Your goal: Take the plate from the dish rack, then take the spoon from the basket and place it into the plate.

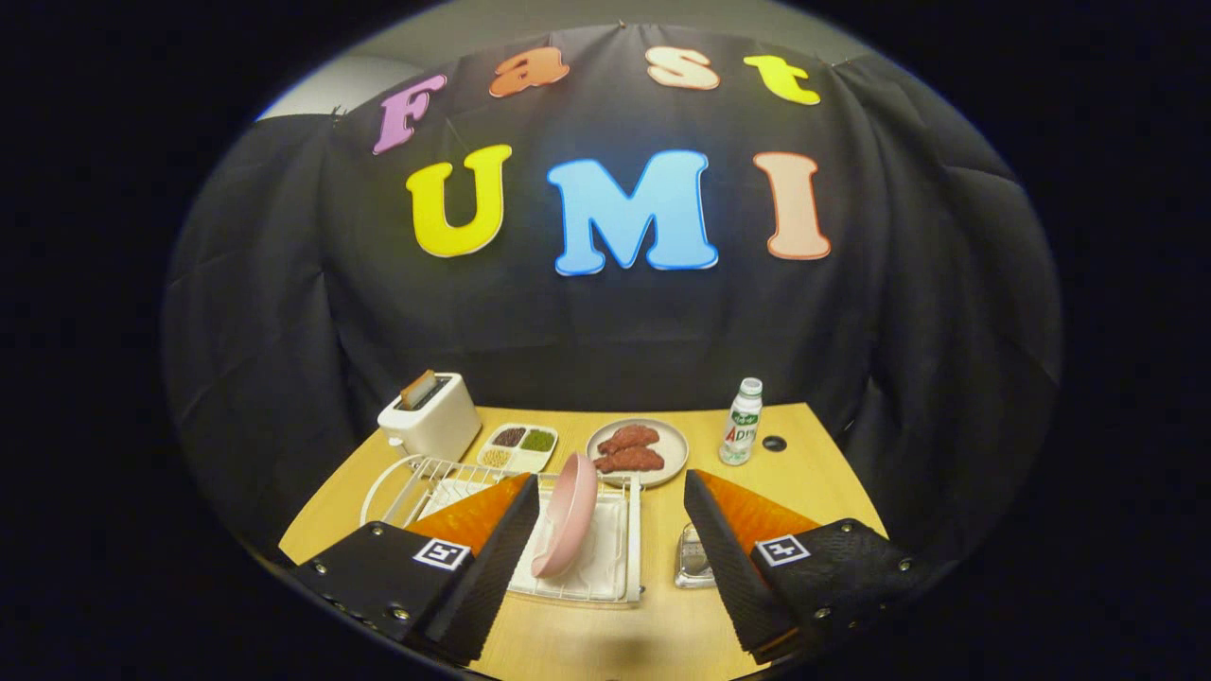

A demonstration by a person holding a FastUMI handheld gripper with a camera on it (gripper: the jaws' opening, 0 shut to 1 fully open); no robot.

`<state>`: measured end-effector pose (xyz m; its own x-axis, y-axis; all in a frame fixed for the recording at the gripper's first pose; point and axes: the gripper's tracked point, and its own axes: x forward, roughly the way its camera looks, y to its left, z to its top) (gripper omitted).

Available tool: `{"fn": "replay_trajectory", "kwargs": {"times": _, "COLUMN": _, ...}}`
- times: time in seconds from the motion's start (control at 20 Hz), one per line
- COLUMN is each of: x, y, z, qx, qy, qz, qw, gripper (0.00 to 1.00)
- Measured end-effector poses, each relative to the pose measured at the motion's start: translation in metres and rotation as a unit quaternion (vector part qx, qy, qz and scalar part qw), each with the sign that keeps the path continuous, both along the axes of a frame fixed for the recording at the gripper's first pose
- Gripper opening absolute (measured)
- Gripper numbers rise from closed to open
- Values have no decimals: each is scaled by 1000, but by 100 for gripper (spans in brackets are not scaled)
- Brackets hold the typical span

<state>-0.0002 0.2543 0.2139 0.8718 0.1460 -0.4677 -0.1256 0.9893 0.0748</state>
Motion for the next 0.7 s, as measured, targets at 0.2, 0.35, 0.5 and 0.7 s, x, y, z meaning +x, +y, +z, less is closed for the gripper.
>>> {"fn": "replay_trajectory", "kwargs": {"times": 0.2, "x": 19, "y": 23, "z": -17, "qx": -7, "qy": 91, "qz": 11, "qw": 996, "gripper": 94}}
{"fn": "replay_trajectory", "kwargs": {"times": 0.35, "x": 31, "y": 32, "z": -30, "qx": -35, "qy": 136, "qz": -5, "qw": 990, "gripper": 94}}
{"fn": "replay_trajectory", "kwargs": {"times": 0.5, "x": 41, "y": 42, "z": -49, "qx": -55, "qy": 174, "qz": -18, "qw": 983, "gripper": 94}}
{"fn": "replay_trajectory", "kwargs": {"times": 0.7, "x": 57, "y": 45, "z": -71, "qx": -81, "qy": 218, "qz": -38, "qw": 972, "gripper": 81}}
